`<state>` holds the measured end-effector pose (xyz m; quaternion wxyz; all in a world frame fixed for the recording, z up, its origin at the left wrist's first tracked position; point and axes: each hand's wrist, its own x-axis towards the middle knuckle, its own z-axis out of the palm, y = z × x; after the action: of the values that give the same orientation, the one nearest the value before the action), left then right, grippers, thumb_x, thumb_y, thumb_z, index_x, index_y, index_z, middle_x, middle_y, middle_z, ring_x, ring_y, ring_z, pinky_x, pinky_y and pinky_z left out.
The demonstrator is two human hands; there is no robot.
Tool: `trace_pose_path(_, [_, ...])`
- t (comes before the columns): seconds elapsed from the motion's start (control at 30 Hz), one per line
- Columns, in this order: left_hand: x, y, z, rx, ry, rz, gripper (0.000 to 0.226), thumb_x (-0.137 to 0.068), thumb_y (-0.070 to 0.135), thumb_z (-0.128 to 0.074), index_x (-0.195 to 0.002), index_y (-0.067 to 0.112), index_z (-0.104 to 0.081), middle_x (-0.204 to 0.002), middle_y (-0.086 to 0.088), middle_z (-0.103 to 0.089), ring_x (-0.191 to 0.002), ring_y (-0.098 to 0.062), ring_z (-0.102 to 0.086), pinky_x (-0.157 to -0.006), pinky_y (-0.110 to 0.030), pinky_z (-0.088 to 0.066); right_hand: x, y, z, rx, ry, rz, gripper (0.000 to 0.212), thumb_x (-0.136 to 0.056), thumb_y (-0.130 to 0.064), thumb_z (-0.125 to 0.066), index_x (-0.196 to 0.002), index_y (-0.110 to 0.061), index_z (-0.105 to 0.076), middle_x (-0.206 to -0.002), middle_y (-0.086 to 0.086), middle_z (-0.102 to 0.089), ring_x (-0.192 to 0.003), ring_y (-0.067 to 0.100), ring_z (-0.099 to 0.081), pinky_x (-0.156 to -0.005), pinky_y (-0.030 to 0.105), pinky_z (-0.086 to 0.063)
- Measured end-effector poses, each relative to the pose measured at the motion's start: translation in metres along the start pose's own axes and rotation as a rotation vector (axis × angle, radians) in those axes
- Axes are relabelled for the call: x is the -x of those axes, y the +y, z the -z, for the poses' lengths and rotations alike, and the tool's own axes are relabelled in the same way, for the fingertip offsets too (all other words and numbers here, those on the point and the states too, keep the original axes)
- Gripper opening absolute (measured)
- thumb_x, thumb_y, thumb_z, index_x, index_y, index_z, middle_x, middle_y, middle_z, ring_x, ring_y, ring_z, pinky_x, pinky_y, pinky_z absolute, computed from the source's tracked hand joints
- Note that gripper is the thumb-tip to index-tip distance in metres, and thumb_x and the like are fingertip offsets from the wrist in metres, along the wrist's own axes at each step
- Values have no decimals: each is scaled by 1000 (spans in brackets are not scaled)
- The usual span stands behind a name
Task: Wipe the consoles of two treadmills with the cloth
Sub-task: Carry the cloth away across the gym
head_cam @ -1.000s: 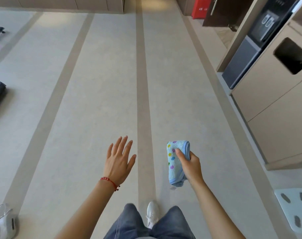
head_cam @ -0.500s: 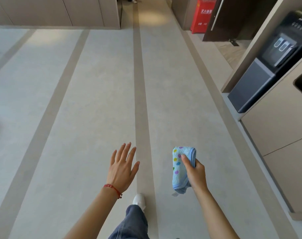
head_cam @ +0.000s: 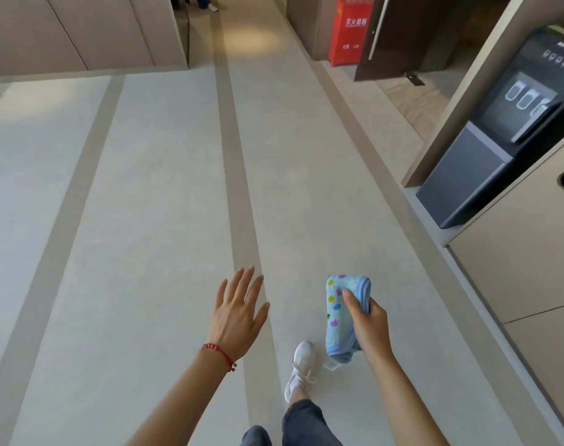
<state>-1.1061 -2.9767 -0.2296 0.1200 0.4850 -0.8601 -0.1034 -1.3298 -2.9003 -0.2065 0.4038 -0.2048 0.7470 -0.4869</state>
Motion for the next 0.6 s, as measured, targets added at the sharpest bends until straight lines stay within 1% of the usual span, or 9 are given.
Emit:
trace_pose_path(0.17, [-106, 10, -9, -6, -22, -30, 58, -99, 48, -14, -128, 11, -47, -136, -14, -50, -129, -26, -30, -106, -40, -17, -93, -42, 1, -31, 13, 10, 22, -85, -31, -64, -75, -11, -61, -74, 6, -62, -71, 22, -57, -66, 31, -45])
trace_pose_path(0.23, [-149, 18, -10, -16, 3, -62, 58, -100, 48, -14, -128, 10, -49, -136, -14, -50, -129, -26, -30, -106, -40, -18, -124, -60, 8, -35, 20, 14, 22, -84, -32, -65, -77, -11, -63, -75, 6, -63, -72, 22, -58, -67, 32, -46])
trace_pose_path(0.3, [-192, 28, -11, -26, 16, -83, 60, -99, 48, -14, -128, 10, -51, -136, -14, -50, -129, -26, -31, -107, -42, -23, -154, -78, 18, -50, 35, 22, 19, -84, -32, -65, -76, -15, -63, -76, 5, -64, -74, 23, -60, -69, 34, -48])
trace_pose_path(0.37, [-232, 40, -15, -21, 11, -113, 61, -99, 48, -14, -127, 10, -52, -136, -13, -50, -129, -27, -34, -104, -47, -33, -181, -92, 29, -62, 79, 10, 17, -85, -32, -64, -76, -17, -63, -77, 5, -65, -76, 23, -61, -72, 36, -50])
trace_pose_path(0.4, [-250, 47, -19, -21, 1, -137, 60, -99, 48, -14, -128, 10, -52, -137, -13, -50, -129, -27, -35, -102, -48, -34, -192, -97, 36, -72, 102, 6, 17, -85, -32, -64, -76, -18, -62, -77, 4, -65, -77, 23, -61, -73, 37, -50])
trace_pose_path(0.43, [-267, 55, -24, -21, -16, -165, 60, -99, 48, -14, -129, 11, -50, -137, -13, -49, -129, -27, -34, -103, -47, -33, -203, -102, 42, -90, 124, 3, 16, -85, -32, -64, -76, -19, -62, -78, 3, -65, -77, 22, -62, -74, 37, -51])
trace_pose_path(0.5, [-302, 71, -34, -12, -46, -237, 56, -99, 48, -16, -131, 12, -46, -138, -13, -48, -130, -26, -31, -108, -43, -23, -223, -109, 56, -124, 176, -5, 13, -85, -31, -64, -77, -21, -62, -80, 2, -67, -79, 20, -63, -72, 36, -51])
trace_pose_path(0.53, [-320, 79, -40, -4, -63, -278, 54, -99, 48, -17, -131, 13, -44, -138, -14, -48, -130, -26, -30, -107, -41, -19, -232, -111, 63, -140, 207, -7, 11, -86, -30, -64, -78, -22, -63, -80, 0, -67, -79, 18, -63, -70, 33, -51])
trace_pose_path(0.6, [-358, 97, -52, 9, -95, -360, 55, -99, 48, -17, -131, 12, -44, -137, -14, -49, -130, -27, -30, -106, -40, -17, -253, -114, 77, -176, 273, -14, 8, -86, -28, -63, -82, -22, -63, -82, -2, -67, -79, 14, -63, -64, 26, -50])
